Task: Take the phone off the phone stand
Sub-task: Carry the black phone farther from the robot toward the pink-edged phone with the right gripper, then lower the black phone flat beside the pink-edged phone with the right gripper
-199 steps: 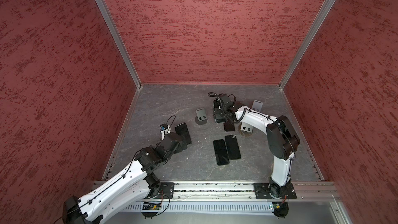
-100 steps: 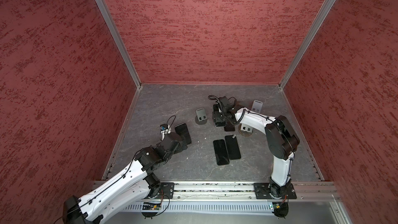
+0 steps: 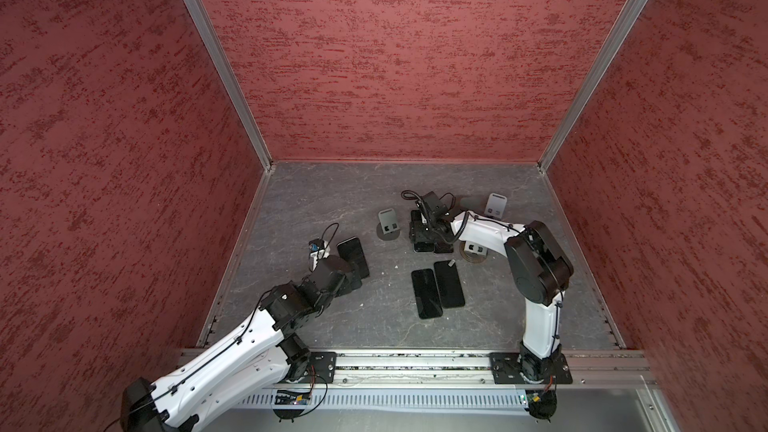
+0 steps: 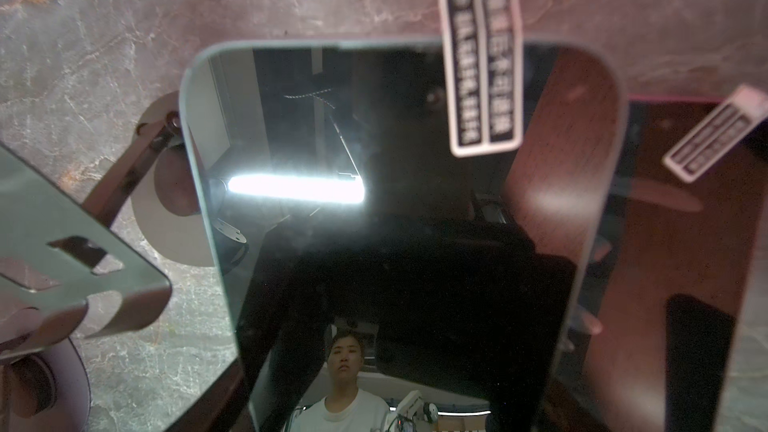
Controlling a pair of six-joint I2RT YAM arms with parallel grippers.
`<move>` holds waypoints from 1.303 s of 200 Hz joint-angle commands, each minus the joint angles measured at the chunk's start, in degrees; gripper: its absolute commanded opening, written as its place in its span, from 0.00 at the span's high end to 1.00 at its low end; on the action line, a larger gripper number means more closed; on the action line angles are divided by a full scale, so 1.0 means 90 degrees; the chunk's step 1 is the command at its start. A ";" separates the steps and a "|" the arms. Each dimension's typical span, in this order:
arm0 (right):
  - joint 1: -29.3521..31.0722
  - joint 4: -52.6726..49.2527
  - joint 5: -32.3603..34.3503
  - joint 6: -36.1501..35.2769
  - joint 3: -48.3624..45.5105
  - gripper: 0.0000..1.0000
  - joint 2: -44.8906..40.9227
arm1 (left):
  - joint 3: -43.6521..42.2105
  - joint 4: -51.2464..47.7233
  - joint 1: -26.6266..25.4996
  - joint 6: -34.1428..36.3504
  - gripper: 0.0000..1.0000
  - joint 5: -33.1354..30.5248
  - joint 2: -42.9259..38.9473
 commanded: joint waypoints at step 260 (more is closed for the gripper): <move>0.0456 -0.1492 0.0884 0.0274 0.1148 0.29 0.1058 | -0.0157 -0.0550 0.0030 -0.0036 0.00 -0.0131 -0.0985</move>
